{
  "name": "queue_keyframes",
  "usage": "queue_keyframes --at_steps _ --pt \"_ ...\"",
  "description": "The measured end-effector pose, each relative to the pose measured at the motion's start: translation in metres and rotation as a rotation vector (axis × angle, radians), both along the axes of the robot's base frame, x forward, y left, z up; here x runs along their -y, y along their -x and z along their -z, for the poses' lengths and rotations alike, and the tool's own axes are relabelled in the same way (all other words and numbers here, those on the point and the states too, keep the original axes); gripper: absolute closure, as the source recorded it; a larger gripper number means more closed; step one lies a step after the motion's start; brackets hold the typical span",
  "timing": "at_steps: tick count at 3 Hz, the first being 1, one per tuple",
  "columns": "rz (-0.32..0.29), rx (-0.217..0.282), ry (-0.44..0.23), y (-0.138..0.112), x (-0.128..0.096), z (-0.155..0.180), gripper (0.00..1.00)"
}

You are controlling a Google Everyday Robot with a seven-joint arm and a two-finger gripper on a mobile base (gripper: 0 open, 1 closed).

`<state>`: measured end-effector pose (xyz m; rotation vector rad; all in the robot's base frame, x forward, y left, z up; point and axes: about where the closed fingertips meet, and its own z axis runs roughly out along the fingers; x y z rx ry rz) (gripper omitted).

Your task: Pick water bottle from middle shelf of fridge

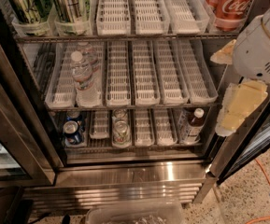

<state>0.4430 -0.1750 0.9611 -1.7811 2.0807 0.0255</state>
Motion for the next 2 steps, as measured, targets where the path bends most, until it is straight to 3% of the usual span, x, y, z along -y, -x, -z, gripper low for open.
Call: queue_keyframes --at_steps 1,2 --pt "0.0 0.0 0.0 0.0 0.0 0.0 0.0" --pt "-0.023 0.008 -0.036 0.002 -0.014 0.008 0.0"
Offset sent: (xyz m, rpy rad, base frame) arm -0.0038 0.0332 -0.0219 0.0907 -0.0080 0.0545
